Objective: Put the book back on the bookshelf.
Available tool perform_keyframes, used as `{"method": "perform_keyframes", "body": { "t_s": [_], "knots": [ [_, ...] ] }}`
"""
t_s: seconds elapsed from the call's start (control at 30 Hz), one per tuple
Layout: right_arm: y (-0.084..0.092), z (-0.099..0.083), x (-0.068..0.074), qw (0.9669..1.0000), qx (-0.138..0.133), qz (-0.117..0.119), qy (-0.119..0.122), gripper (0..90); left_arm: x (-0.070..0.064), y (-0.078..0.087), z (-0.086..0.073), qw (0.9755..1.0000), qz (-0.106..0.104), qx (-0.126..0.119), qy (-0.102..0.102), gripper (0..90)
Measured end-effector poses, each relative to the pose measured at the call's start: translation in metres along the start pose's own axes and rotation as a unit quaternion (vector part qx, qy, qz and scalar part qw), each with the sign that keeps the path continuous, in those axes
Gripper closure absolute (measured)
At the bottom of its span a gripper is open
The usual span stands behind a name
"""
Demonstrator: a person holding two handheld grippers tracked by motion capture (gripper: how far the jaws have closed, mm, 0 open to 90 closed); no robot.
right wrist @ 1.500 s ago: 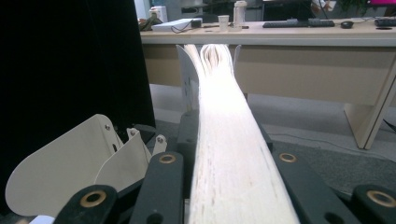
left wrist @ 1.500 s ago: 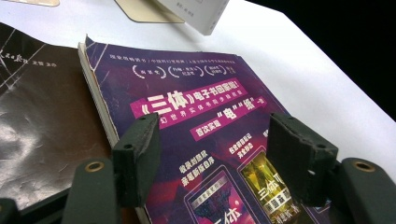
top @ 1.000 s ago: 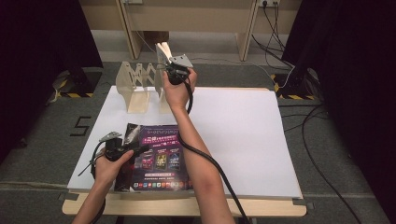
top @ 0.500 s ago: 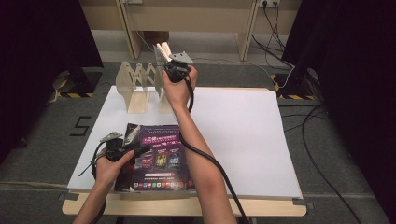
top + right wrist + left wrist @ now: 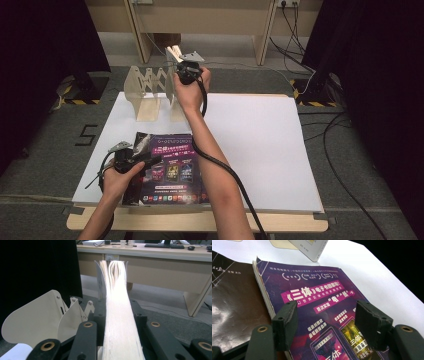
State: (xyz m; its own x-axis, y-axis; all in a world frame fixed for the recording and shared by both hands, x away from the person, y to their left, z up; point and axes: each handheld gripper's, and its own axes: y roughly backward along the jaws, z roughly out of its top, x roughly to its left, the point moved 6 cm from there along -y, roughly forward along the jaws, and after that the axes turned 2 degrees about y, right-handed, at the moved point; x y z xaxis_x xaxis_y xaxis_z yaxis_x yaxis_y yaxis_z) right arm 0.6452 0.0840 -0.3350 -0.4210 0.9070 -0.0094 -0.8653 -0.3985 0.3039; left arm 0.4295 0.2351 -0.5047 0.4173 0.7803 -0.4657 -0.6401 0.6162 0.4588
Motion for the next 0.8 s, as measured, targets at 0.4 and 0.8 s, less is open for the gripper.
{"method": "perform_keyframes", "body": {
  "t_s": [0.4, 0.8],
  "knots": [
    [0.0044, -0.006, 0.0001, 0.9983, -0.042, -0.034, -0.021, 74.4, 0.0031, 0.002, 0.0013, 1.0, 0.001, -0.004, 0.002, 34.6],
    [0.0056, -0.0029, 0.002, 0.9992, -0.037, -0.014, -0.008, 65.4, 0.0018, 0.0028, 0.0018, 1.0, 0.002, -0.005, 0.001, 34.5]
  ]
}}
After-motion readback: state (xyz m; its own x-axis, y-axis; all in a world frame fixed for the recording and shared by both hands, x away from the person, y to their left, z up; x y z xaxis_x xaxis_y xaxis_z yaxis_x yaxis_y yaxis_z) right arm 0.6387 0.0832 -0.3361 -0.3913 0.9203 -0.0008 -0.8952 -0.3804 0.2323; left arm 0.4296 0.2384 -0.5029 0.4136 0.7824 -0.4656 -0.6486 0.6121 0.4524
